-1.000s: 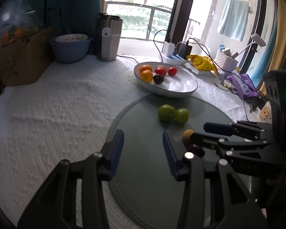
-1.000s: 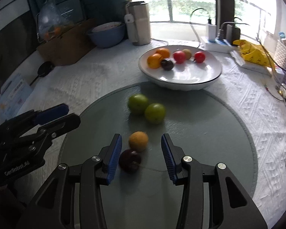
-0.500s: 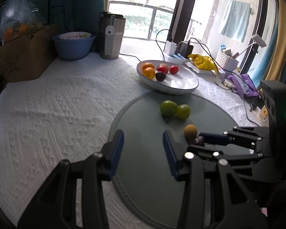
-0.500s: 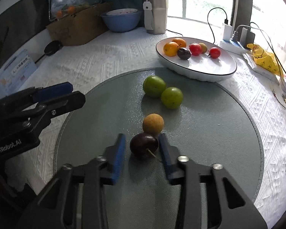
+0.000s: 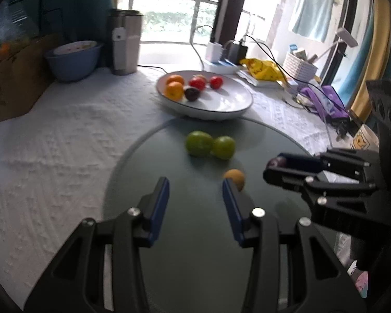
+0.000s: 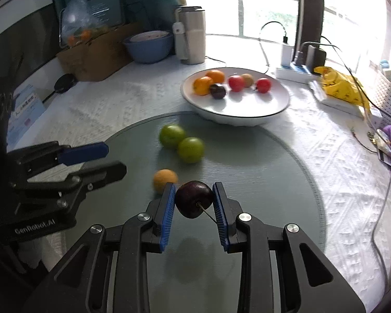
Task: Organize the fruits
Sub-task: 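Close the left tool on the small brown fruit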
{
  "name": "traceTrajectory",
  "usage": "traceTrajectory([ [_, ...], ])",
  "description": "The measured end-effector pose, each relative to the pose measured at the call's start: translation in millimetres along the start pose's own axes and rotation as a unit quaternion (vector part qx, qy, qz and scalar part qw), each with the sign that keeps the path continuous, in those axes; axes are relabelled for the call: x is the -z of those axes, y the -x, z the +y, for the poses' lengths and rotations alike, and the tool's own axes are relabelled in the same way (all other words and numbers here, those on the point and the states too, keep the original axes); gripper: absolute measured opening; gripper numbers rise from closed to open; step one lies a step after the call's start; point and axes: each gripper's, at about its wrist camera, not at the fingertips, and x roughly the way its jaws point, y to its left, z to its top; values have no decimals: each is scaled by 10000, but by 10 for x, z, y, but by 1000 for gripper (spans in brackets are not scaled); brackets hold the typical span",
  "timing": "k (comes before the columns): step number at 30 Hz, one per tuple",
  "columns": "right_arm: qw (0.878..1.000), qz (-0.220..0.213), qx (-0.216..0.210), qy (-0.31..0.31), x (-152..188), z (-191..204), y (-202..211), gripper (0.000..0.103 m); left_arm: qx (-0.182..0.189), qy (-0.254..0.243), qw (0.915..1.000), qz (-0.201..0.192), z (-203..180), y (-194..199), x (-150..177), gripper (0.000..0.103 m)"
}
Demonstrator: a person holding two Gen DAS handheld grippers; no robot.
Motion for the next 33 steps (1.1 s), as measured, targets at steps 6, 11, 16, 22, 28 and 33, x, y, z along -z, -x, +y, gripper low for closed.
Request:
traceTrajectory([
  [6, 9998, -133, 12, -152, -9, -236, 49, 31, 46, -142, 9996, 234, -204, -200, -52, 44],
  [11, 9994, -203, -65, -271, -11, -387, 46, 31, 69, -327, 9986, 406, -340, -329, -71, 44],
  [16, 9991, -244, -140, -301, -34, -446, 29, 31, 2, -445, 9975, 543, -395, -418, -73, 32],
  [22, 9989, -300, -146, -331, -90, -509, 24, 31, 35, -541, 9972, 512, -438, -416, -85, 25],
  [28, 9985, -370, -89, -393, -161, -570, 39, 31, 89, -552, 9977, 377, -432, -339, -182, 25],
  [33, 9980, -455, -15, -444, -243, -619, 72, 31, 131, -539, 9983, 170, -407, -252, -311, 25],
])
